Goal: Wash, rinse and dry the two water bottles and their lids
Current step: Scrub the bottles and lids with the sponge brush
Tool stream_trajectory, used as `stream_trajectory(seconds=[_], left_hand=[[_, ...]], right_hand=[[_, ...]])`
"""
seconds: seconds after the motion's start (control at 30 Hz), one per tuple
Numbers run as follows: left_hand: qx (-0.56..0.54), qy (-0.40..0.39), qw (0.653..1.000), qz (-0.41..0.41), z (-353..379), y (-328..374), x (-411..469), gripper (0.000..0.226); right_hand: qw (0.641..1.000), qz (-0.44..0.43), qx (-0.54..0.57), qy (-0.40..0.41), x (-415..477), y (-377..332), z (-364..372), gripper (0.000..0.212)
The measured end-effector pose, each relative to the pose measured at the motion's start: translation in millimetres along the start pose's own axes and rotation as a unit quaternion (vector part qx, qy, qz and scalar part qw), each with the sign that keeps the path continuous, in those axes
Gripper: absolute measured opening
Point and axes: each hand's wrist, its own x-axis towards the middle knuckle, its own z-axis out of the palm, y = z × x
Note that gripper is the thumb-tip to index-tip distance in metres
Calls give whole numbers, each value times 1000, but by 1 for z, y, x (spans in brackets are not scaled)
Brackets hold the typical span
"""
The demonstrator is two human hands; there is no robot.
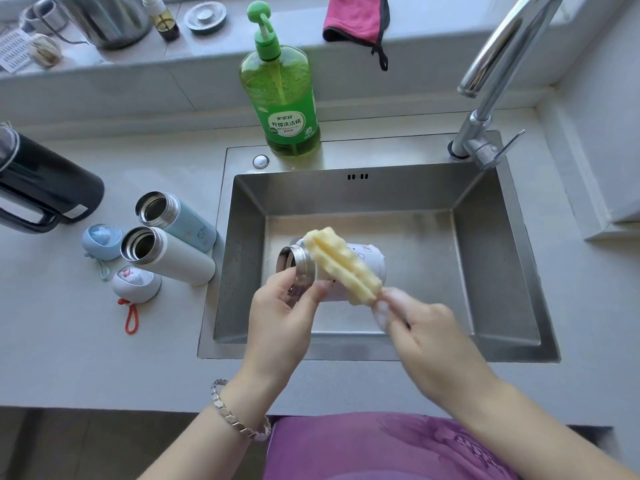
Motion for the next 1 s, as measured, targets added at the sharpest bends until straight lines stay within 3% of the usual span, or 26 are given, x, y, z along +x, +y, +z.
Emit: stream_trajectory(seconds=[0.1, 0.2, 0.27, 0.37, 0.5, 0.63, 0.77, 0.87, 0.93, 1.0], left_hand=[[35, 2, 998, 52, -2, -6, 2, 19], [25, -10, 998, 60, -4, -11, 1, 35], [12, -12, 997, 71, -5, -13, -1, 41], [41, -20, 992, 119, -7, -16, 0, 44], [36, -28, 992, 116, -7, -16, 1, 38], [48, -26, 992, 117, -8, -20, 2, 40], [-21, -17, 999, 21, -7, -16, 3, 20], [-29, -6, 999, -15, -7, -16, 7, 13], [-96, 21, 989, -108, -5, -17, 14, 18], [-205, 46, 950, -230, -3, -16, 22, 26]], right_hand=[[997, 77, 12, 8, 19, 4, -8, 24], [998, 34, 50, -18, 14, -12, -2, 29], [994, 61, 88, -31, 19, -10, -6, 26], [980, 134, 140, -39, 30, -1, -15, 25], [984, 78, 136, -81, 24, -11, -12, 26], [980, 126, 133, -74, 35, -4, -19, 25], [985, 58, 132, -94, 23, -14, -11, 25], [990, 99, 91, -45, 29, 4, -16, 27], [988, 123, 90, -18, 30, 15, -16, 28], [987, 134, 93, 0, 29, 23, -12, 27]])
